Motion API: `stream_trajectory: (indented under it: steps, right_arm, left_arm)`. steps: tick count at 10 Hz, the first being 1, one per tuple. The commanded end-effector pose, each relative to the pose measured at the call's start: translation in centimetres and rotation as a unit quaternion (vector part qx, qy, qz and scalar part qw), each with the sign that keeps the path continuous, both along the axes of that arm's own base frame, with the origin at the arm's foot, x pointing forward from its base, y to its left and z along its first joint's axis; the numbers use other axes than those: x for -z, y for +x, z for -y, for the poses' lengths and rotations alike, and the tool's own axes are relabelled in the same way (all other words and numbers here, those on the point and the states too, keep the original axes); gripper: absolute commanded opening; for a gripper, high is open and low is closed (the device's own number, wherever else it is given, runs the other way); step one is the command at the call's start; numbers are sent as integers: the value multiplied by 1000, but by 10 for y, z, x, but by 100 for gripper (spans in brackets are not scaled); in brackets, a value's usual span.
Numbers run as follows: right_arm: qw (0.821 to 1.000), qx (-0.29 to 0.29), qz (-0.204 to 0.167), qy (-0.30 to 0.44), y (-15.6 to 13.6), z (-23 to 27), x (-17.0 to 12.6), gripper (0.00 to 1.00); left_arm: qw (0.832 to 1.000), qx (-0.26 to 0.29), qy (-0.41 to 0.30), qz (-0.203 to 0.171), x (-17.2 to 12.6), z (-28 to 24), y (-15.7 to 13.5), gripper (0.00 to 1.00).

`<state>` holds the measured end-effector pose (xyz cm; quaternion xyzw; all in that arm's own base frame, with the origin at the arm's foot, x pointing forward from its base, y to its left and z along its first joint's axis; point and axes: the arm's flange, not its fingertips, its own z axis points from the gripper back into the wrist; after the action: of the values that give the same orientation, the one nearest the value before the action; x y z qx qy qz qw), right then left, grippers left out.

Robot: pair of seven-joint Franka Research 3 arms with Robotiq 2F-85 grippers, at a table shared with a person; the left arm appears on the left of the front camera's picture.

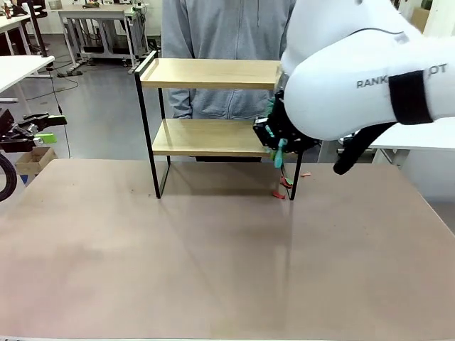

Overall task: Clean the shelf.
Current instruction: Clean the specific section of the Shelf indicated by the human with the Duster.

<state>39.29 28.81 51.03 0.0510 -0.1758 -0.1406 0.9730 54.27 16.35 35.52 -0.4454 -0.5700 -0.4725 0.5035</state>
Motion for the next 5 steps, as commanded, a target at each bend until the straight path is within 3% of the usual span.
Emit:
stream_trajectory:
  steps: [1,5]
  right_arm:
    - [1000,16,-18,-17,-8,18,0,13]
    - [996,31,-1,-81,-21,15,-4,13]
  left_arm:
    - [1000,-1,3,6,-2,0,-2,100]
    - [1000,-1,3,6,-2,0,-2,100]
